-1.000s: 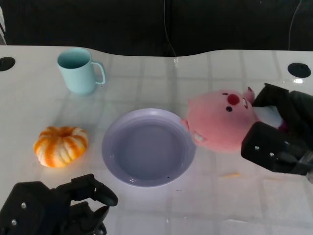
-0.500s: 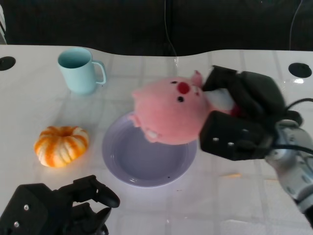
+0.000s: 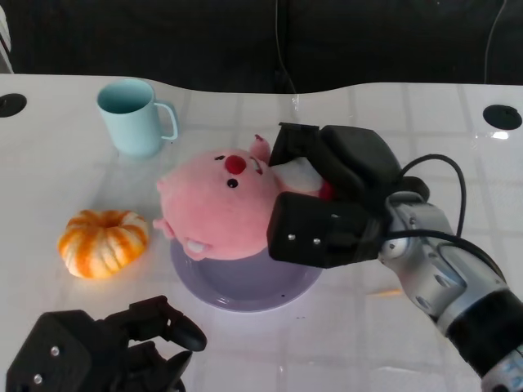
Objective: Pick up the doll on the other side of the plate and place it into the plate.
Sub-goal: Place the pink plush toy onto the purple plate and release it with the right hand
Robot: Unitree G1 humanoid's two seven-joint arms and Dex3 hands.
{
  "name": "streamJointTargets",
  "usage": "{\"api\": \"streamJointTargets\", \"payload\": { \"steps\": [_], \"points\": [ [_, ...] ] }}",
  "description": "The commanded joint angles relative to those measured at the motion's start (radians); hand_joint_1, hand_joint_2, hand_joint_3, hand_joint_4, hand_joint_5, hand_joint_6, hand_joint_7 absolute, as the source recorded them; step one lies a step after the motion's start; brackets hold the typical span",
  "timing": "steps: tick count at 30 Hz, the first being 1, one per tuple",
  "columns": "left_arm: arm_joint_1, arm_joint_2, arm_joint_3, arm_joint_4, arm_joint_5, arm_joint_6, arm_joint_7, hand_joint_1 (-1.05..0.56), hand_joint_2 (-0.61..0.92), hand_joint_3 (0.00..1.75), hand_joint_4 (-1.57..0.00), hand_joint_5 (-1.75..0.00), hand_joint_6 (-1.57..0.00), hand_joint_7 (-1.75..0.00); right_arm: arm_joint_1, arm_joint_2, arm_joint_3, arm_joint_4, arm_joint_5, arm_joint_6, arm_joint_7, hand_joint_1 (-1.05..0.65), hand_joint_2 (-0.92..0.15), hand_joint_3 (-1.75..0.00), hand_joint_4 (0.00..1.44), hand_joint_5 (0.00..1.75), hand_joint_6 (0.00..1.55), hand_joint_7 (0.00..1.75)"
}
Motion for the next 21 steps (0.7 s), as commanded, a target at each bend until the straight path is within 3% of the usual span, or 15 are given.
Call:
{"api": "streamJointTargets", "payload": {
  "steps": [1, 2, 4, 5, 6, 7, 8, 9, 11, 15, 21],
  "points": [
    [0.006, 0.002, 0.001, -0.012, 0.007, -0.004, 0.01, -0.16, 0.92, 0.54, -0.58, -1.54, -0.56, -1.41, -0.038, 0.01, 0.007, 0.042, -0.001, -0.017, -0.005, -0.22, -0.51, -1.0, 0.89, 1.75, 0.79, 1.49],
    [0.006, 0.0, 0.002, -0.011, 0.008, -0.004, 0.01, -0.16, 0.92, 0.54, -0.58, -1.54, -0.56, -1.41, -0.04, 0.013, 0.006, 0.049, 0.011, -0.015, 0.014, -0.21, -0.52, -0.97, 0.89, 1.75, 0.79, 1.44],
    [0.005, -0.004, 0.003, -0.01, 0.008, -0.004, 0.01, -0.16, 0.92, 0.54, -0.58, -1.54, -0.56, -1.41, -0.043, 0.018, 0.001, 0.058, 0.036, -0.008, 0.06, -0.21, -0.62, -0.65, 0.86, 1.6, 0.87, 1.0],
    [0.006, -0.004, 0.002, -0.01, 0.01, -0.005, 0.01, -0.16, 0.92, 0.54, -0.58, -1.54, -0.56, -1.41, -0.044, 0.018, 0.001, 0.059, 0.042, 0.0, 0.086, -0.21, -0.68, -0.46, 0.86, 1.49, 0.96, 0.69],
    [0.005, -0.003, 0.001, -0.009, 0.013, -0.007, 0.01, -0.16, 0.92, 0.54, -0.58, -1.53, -0.56, -1.41, -0.046, 0.016, 0.005, 0.061, 0.043, 0.005, 0.109, -0.22, -0.74, -0.37, 0.83, 1.4, 0.97, 0.5],
    [0.005, -0.001, 0.0, -0.008, 0.015, -0.009, 0.008, -0.16, 0.92, 0.54, -0.58, -1.53, -0.56, -1.41, -0.045, 0.009, 0.013, 0.06, 0.042, 0.0, 0.133, -0.24, -0.79, -0.29, 0.8, 1.24, 0.96, 0.33],
    [0.004, 0.001, -0.001, -0.006, 0.017, -0.014, 0.005, -0.16, 0.92, 0.55, -0.57, -1.53, -0.56, -1.42, -0.042, 0.0, 0.021, 0.053, 0.042, -0.002, 0.169, -0.32, -0.85, -0.2, 0.69, 0.85, 0.82, 0.15],
    [0.004, 0.003, -0.002, -0.005, 0.018, -0.015, 0.004, -0.16, 0.92, 0.55, -0.57, -1.53, -0.56, -1.42, -0.038, -0.007, 0.026, 0.045, 0.041, -0.002, 0.197, -0.39, -0.89, -0.17, 0.59, 0.62, 0.69, 0.08],
    [0.003, 0.003, -0.004, -0.009, 0.024, -0.002, 0.007, -0.17, 0.92, 0.55, -0.56, -1.52, -0.55, -1.42, -0.025, -0.015, 0.027, 0.02, 0.042, 0.002, 0.239, -0.5, -0.91, -0.15, 0.45, 0.35, 0.5, 0.02],
    [0.003, 0.0, -0.005, -0.014, 0.024, 0.005, 0.006, -0.17, 0.92, 0.54, -0.56, -1.51, -0.54, -1.43, 0.014, -0.035, 0.026, -0.065, 0.048, 0.034, 0.328, -0.67, -0.92, -0.2, 0.2, 0.15, 0.22, 0.0],
    [0.006, 0.003, -0.007, -0.007, 0.029, -0.02, 0.003, -0.15, 0.92, 0.55, -0.54, -1.5, -0.53, -1.44, 0.043, -0.08, 0.041, -0.153, 0.03, 0.039, 0.405, -0.82, -0.92, -0.27, 0.07, 0.07, 0.08, 0.0]
  ]
}}
